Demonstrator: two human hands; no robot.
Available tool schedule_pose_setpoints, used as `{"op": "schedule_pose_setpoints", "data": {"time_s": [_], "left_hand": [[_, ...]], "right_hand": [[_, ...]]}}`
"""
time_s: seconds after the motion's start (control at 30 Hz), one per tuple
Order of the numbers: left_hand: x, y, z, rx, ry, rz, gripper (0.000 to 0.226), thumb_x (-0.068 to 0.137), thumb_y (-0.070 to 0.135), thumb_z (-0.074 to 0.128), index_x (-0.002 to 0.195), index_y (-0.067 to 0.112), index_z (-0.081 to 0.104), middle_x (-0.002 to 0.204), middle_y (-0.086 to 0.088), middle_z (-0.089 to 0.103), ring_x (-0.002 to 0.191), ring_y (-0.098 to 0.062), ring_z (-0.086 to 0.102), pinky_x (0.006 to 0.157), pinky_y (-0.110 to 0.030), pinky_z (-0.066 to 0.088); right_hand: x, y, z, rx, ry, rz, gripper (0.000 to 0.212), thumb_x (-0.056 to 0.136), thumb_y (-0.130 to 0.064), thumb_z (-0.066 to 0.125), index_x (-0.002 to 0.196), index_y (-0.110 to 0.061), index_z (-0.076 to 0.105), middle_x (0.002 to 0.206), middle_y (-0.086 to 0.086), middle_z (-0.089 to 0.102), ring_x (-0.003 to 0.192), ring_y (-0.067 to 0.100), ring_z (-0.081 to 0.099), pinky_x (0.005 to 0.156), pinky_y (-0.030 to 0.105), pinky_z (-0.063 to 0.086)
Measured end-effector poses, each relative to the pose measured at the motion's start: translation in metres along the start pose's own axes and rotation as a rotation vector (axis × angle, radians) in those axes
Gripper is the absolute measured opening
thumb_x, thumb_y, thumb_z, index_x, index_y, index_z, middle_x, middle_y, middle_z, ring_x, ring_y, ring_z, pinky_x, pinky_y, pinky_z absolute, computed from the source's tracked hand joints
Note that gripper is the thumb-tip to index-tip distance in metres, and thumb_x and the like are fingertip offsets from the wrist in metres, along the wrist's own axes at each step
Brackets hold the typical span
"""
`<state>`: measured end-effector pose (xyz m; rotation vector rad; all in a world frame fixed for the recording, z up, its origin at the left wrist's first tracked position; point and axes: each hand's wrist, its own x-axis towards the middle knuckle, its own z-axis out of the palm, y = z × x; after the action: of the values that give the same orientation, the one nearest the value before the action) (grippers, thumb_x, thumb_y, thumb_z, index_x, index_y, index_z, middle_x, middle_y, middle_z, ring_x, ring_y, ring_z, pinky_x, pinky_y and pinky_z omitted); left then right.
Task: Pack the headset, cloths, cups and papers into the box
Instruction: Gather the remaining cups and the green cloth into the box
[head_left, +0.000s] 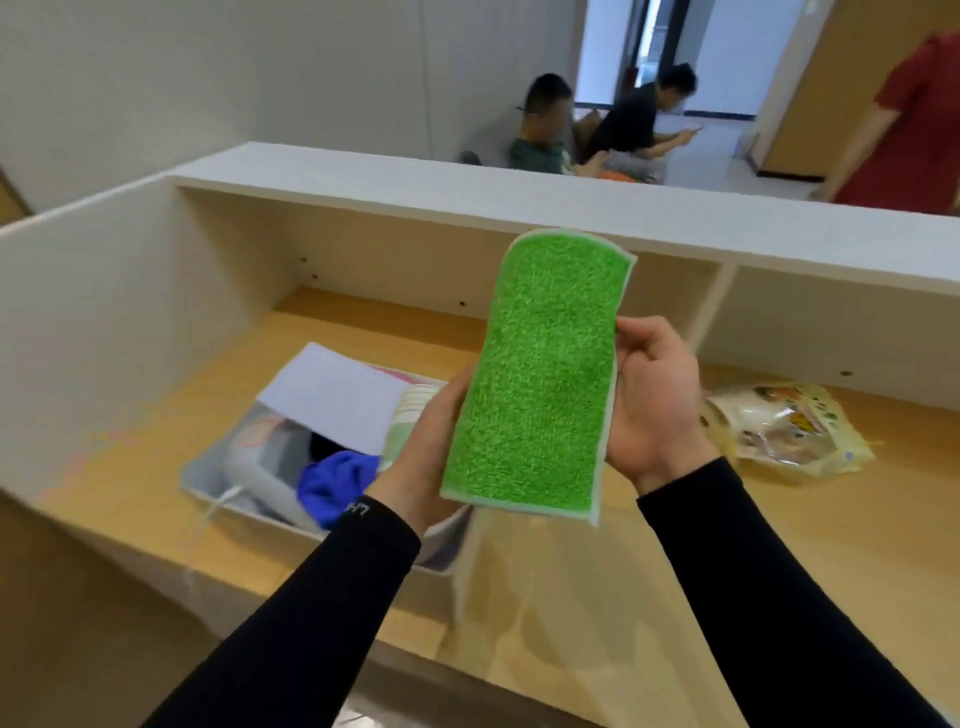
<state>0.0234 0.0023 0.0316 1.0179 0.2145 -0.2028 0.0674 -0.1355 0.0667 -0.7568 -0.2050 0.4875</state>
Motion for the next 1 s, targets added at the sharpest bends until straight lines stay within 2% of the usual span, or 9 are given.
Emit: {"op": "schedule_pose_setpoints", "data": {"time_s": [0.07,0.13,0.3,0.43,0.53,0.6,0.73,0.9,1.0], "left_hand": [[-0.013,0.028,-0.028,0.027,0.110,0.101,0.022,0.080,0.023,0.061,0.082,0.008,0.076,0.074,-0.007,0.074,0.066,-0.019,0.071,0.066,-0.027,0.058],[-0.021,0.056,-0.059,0.114,0.257,0.266,0.030,0.080,0.012,0.065,0.110,0.011,0.065,0.091,-0.005,0.071,0.074,-0.017,0.069,0.069,-0.030,0.058],[-0.042,0.115,-0.118,0.487,0.525,0.538,0.030,0.081,0.007,0.067,0.106,0.023,0.061,0.092,0.002,0.066,0.084,-0.019,0.064,0.069,-0.028,0.054],[-0.035,0.116,-0.144,0.881,0.588,0.436,0.036,0.081,0.019,0.066,0.117,0.020,0.061,0.108,-0.008,0.068,0.093,-0.025,0.064,0.084,-0.039,0.052],[-0.030,0.094,-0.150,1.612,0.698,0.319,0.059,0.086,0.033,0.060,0.140,0.021,0.039,0.143,-0.016,0.042,0.127,-0.034,0.042,0.105,-0.044,0.034],[-0.026,0.072,-0.149,1.903,0.546,0.335,0.060,0.089,0.041,0.053,0.143,0.026,0.032,0.153,-0.014,0.025,0.140,-0.034,0.021,0.115,-0.046,0.017],[-0.013,0.046,-0.143,2.003,0.102,0.068,0.044,0.092,0.048,0.041,0.128,0.027,0.054,0.144,-0.005,0.046,0.136,-0.028,0.030,0.112,-0.045,0.026],[0.007,0.059,-0.103,1.907,0.269,0.305,0.037,0.089,0.030,0.048,0.123,0.021,0.059,0.127,-0.011,0.061,0.121,-0.030,0.048,0.101,-0.040,0.037],[0.020,0.051,-0.060,1.716,0.155,0.463,0.033,0.090,0.027,0.049,0.119,0.016,0.062,0.126,-0.008,0.063,0.120,-0.028,0.050,0.098,-0.038,0.039]], "right_hand": [[0.012,0.015,0.025,-0.001,-0.040,0.014,0.040,0.073,-0.027,0.041,0.096,-0.005,0.063,0.088,0.011,0.066,0.080,0.027,0.061,0.082,0.037,0.049],[0.023,0.030,0.042,-0.032,-0.011,0.022,0.039,0.072,-0.026,0.042,0.098,-0.006,0.062,0.085,0.009,0.065,0.078,0.025,0.061,0.079,0.035,0.051],[0.037,0.067,0.056,-0.285,0.231,0.014,0.023,0.094,-0.013,0.035,0.095,-0.004,0.056,0.079,0.007,0.070,0.067,0.019,0.068,0.057,0.033,0.059],[0.032,0.095,0.048,-0.510,0.319,0.108,0.016,0.095,-0.006,0.040,0.100,0.000,0.054,0.082,0.011,0.073,0.072,0.020,0.072,0.055,0.031,0.060],[0.027,0.104,0.039,-0.563,0.411,0.128,0.013,0.094,-0.005,0.045,0.105,-0.004,0.051,0.103,0.018,0.061,0.086,0.024,0.066,0.061,0.033,0.059],[0.023,0.103,0.033,-0.616,0.469,0.091,0.017,0.093,-0.005,0.046,0.110,-0.005,0.051,0.105,0.017,0.059,0.086,0.023,0.064,0.060,0.032,0.059],[0.009,0.093,0.012,-0.655,0.565,0.051,0.020,0.091,-0.006,0.047,0.111,-0.008,0.051,0.101,0.013,0.065,0.087,0.023,0.066,0.064,0.034,0.059],[-0.018,0.074,-0.027,-0.654,0.693,0.059,0.021,0.092,-0.010,0.047,0.113,-0.009,0.051,0.101,0.011,0.067,0.087,0.022,0.067,0.070,0.036,0.058],[-0.032,0.061,-0.053,-0.649,0.750,0.057,0.024,0.091,-0.012,0.049,0.115,-0.009,0.053,0.104,0.011,0.067,0.090,0.021,0.067,0.068,0.034,0.057]]}}
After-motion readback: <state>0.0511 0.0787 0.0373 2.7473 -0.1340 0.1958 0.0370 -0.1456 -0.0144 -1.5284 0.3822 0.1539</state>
